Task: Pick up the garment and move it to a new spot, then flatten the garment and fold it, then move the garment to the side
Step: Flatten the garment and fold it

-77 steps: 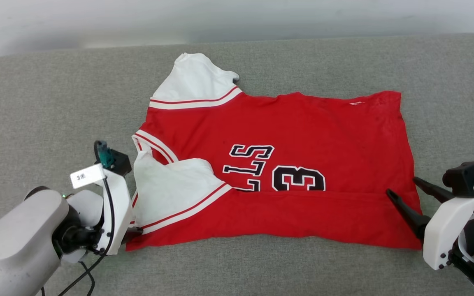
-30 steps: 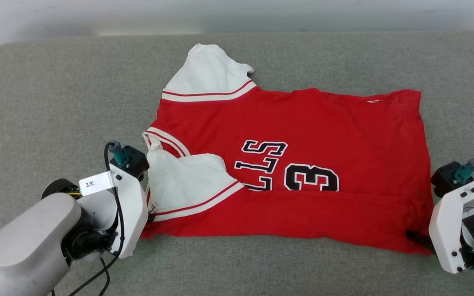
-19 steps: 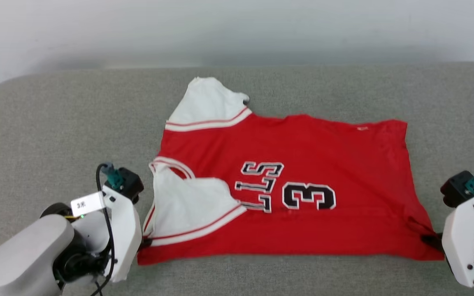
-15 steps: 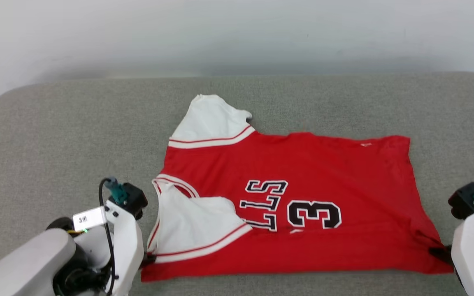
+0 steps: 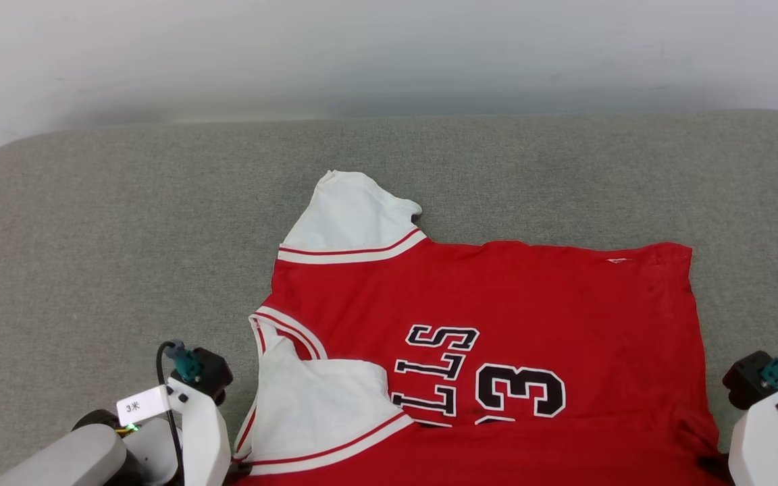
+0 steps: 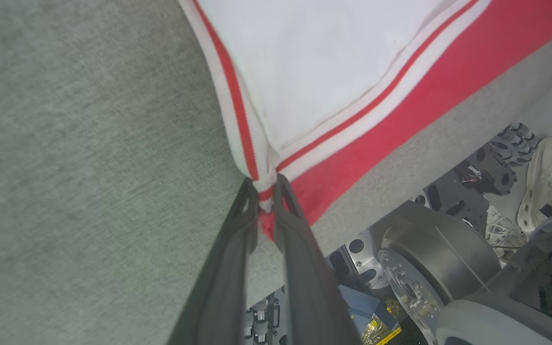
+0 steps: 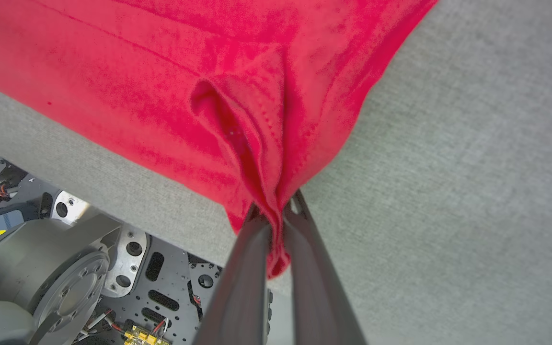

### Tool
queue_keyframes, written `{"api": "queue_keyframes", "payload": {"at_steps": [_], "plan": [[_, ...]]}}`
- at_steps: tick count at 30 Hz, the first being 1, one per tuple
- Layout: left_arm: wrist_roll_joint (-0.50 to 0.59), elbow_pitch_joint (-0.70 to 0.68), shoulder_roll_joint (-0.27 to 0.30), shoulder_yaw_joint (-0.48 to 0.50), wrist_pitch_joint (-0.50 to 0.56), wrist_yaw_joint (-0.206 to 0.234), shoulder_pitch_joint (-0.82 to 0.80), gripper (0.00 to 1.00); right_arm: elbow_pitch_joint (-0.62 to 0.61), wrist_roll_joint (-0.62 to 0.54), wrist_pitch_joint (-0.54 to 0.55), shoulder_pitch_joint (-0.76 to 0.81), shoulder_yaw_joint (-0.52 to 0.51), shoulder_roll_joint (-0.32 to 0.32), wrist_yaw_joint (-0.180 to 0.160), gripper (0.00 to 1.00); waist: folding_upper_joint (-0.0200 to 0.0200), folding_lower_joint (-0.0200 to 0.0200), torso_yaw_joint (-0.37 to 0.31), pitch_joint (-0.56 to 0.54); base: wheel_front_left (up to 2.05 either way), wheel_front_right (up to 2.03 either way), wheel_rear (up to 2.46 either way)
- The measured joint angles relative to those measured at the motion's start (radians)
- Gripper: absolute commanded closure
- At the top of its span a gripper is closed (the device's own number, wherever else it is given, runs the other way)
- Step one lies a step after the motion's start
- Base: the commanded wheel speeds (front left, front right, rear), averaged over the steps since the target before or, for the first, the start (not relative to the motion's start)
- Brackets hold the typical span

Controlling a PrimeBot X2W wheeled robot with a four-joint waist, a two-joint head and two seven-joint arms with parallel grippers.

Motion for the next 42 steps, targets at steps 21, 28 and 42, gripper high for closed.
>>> {"api": "queue_keyframes", "payload": {"at_steps": [21,28,42], "plan": [[0.081,0.000,0.012,0.193,-0.156,0.040,-0.285,0.00,-0.180,-0.403,-0.543,-0.035,-0.442,0.303,0.000,0.00,0.0000,0.0000,-0.034,0.014,0.00,0.00,0.00],[0.105,0.067,-0.027,0.216,-0.051,0.027,-0.509,0.00,-0.333,-0.563,-0.630,0.020,-0.560,0.501,0.000,0.00,0.0000,0.0000,-0.077,0.106,0.00,0.00,0.00],[0.100,0.291,-0.086,0.169,0.314,0.029,-0.823,0.00,-0.386,-0.621,-0.674,0.014,-0.543,0.638,0.000,0.00,0.0000,0.0002,-0.215,0.340,0.00,0.00,0.00]]}}
